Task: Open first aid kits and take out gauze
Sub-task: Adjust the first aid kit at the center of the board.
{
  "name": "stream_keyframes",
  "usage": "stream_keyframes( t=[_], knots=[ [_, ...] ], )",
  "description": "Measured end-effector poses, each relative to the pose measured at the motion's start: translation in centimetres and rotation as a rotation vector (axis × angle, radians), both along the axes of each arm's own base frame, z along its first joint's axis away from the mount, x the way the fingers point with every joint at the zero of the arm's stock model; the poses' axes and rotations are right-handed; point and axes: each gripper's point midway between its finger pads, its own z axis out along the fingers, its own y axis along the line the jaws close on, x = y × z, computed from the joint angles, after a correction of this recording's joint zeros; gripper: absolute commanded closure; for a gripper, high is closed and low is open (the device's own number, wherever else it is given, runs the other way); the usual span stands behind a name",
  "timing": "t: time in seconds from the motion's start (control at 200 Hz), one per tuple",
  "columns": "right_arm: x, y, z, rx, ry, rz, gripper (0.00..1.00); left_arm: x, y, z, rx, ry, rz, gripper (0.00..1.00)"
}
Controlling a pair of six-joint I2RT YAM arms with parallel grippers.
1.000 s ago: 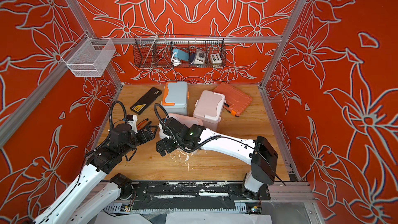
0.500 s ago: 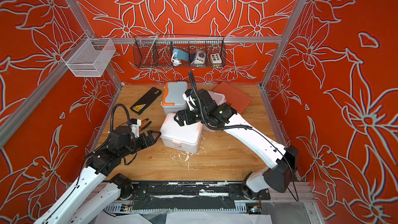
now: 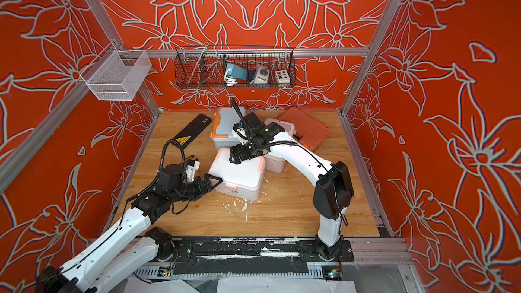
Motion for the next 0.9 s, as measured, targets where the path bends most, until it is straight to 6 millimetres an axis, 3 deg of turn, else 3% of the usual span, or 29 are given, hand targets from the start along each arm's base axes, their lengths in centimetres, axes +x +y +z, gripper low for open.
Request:
stream_keyframes(
  t=[0.26,0.45,0.636,0.901],
  knots=[
    [-2.5,-3.5,-0.6,-0.040,-0.025,-0.020,0.17,2.3,-1.5,-1.0,-0.020,0.021,-0.026,0.05],
    [-1.4,-5.4,-0.9,-0.087,-0.057,-0.087,0.18,5.6,-2.9,-0.8,-0.018,0.012,-0.042,0.06],
    [-1.7,-6.8,-0.8,-0.109,-0.064,-0.130,0.15,8.8,-4.0,-0.6,0.001,-0.004,-0.056,0.06],
    [-1.0,-9.2,-0.8,-0.148,-0.052,-0.198,0.08,11.2,-4.6,-0.4,0.036,-0.051,-0.073,0.06]
  ],
)
